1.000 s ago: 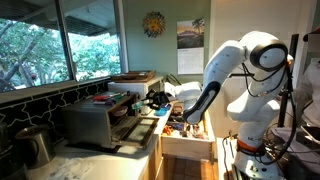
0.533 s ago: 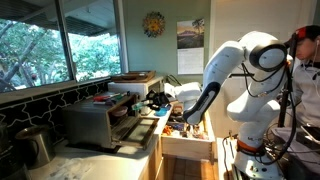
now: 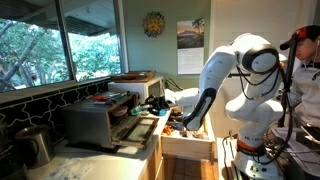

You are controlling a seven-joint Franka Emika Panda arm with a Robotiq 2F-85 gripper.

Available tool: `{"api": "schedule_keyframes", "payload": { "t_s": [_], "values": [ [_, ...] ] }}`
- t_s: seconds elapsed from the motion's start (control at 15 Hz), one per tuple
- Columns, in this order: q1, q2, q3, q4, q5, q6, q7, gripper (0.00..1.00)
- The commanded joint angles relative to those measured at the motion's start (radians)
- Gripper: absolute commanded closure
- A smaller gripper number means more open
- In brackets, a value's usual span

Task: Pick up the packaged cello tape and put it on the tray in the oven

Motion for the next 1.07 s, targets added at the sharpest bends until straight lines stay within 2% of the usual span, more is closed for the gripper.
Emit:
{"api": "schedule_keyframes", "payload": {
  "t_s": [0.0, 0.27, 0.33, 0.4, 0.53, 0.6, 0.73, 1.0],
  "values": [
    [-0.185, -0.06, 0.164, 0.049, 0.035, 0.053, -0.001, 0.93],
    [-0.345, -0.094, 0.311, 0.137, 0.009, 0.024, 0.044, 0.93],
    [-0.324, -0.171, 0.265, 0.156, -0.043, 0.013, 0.161, 0.93],
    [-0.251, -0.137, 0.191, 0.108, -0.055, 0.028, 0.14, 0.73],
    [-0.271, -0.175, 0.201, 0.135, -0.066, 0.023, 0.194, 0.73],
    [-0.274, -0.19, 0.204, 0.14, -0.066, 0.023, 0.208, 0.93],
    [-0.319, -0.243, 0.237, 0.181, -0.082, 0.047, 0.254, 0.93],
    [-0.361, -0.313, 0.252, 0.252, -0.108, 0.051, 0.33, 0.93]
  ]
}}
